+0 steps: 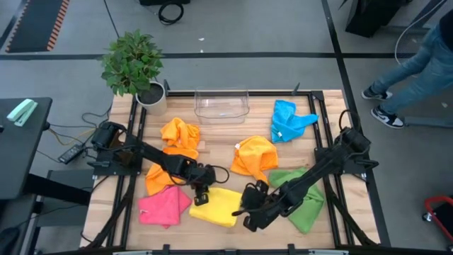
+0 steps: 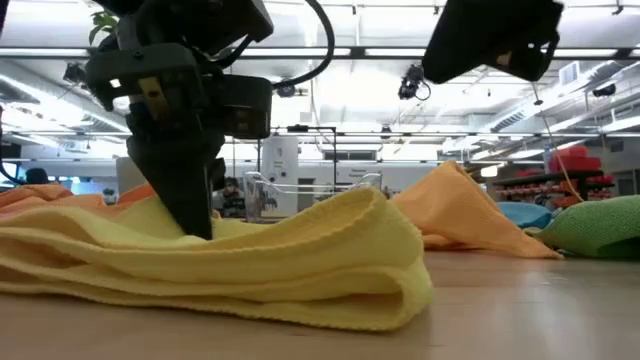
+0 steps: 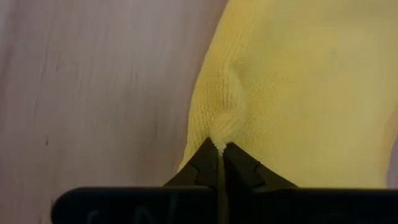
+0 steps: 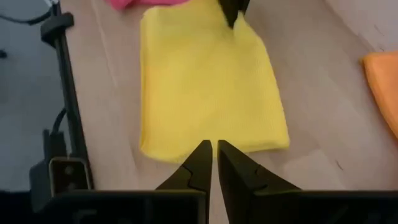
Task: Fold microfiber towels
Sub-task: Fold the yellow microfiber cloth
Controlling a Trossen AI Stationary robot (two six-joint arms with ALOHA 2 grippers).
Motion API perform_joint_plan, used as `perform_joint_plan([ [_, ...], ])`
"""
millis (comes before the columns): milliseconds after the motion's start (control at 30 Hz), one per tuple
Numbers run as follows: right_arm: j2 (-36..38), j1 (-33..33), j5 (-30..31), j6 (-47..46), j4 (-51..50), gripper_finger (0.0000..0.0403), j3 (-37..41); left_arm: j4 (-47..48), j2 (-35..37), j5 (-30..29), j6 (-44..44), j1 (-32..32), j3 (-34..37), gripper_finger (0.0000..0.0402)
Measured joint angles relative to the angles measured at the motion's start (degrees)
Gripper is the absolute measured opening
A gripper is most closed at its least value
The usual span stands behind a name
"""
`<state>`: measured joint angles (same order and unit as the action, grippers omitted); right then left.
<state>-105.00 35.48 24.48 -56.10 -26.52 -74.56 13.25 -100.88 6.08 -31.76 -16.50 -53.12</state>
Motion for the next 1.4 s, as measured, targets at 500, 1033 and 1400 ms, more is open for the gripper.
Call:
perform_joint_plan([
  [500, -13.81, -3.11, -9.07, -7.86, 16.78, 0.0025, 0.02, 8.35, 0.37, -1.18, -26.82, -3.80, -0.26, 0.0013],
  [1033, -14.76, -3.81, -13.53, -2.13, 10.01, 0.0025, -0.25, 19.11, 4.44, -3.63, -18.16, -3.23, -2.58, 0.0190],
  [1400, -13.61, -6.83, -23.18, 3.84, 7.91, 0.0025, -0.11, 27.67, 11.79, -6.54, -14.56, 0.43, -6.48, 0.0208],
])
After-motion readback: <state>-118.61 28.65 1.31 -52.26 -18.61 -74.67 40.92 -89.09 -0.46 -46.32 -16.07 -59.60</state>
